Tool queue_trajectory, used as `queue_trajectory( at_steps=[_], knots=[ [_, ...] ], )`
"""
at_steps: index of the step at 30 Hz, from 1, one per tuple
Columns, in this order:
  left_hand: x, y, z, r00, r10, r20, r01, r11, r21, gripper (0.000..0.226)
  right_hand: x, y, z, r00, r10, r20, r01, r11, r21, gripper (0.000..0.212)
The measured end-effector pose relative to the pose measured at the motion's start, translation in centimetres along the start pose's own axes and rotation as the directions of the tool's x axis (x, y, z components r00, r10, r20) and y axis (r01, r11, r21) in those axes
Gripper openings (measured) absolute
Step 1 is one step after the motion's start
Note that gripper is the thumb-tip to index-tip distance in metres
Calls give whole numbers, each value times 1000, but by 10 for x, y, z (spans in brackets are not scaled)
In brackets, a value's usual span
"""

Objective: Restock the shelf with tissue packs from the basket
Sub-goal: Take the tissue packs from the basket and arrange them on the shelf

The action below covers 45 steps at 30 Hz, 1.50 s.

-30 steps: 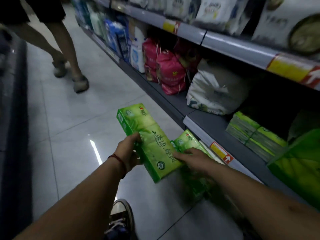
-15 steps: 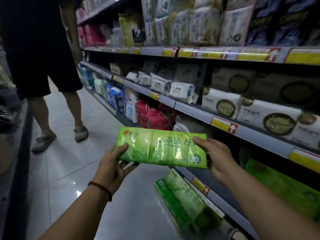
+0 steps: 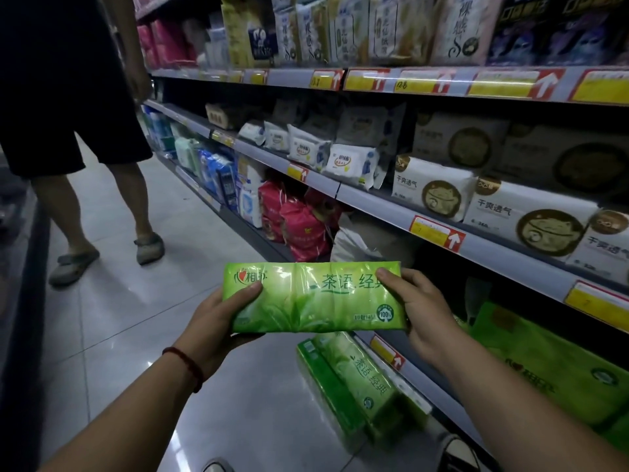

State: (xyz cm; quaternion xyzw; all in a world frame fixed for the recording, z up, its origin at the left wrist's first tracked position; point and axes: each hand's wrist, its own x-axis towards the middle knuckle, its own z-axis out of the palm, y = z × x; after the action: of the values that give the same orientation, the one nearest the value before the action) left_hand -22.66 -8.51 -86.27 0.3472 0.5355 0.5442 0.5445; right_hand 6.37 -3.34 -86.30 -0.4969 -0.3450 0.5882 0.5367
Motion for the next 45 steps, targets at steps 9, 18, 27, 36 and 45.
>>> queue_trajectory(
  at_steps=[9,18,27,36,45],
  knots=[
    [5,9,-5,996,87,-22,-89,989,-114,46,0,-9,-5,970,141,198,-170,975,140,16],
    [9,6,0,998,59,-3,-59,984,-168,47,1,-1,-4,951,168,261,-221,957,188,53],
    [18,-1,-10,988,-9,156,20,997,-68,68,-2,-8,-7,983,138,122,-167,947,273,12],
    [10,-6,-5,966,-103,236,67,986,153,65,-1,-13,-8,994,98,47,-107,958,266,14],
    [10,10,1,1000,-26,1,23,901,-434,31,-12,-10,-1,947,222,231,-239,970,46,46]
  ],
)
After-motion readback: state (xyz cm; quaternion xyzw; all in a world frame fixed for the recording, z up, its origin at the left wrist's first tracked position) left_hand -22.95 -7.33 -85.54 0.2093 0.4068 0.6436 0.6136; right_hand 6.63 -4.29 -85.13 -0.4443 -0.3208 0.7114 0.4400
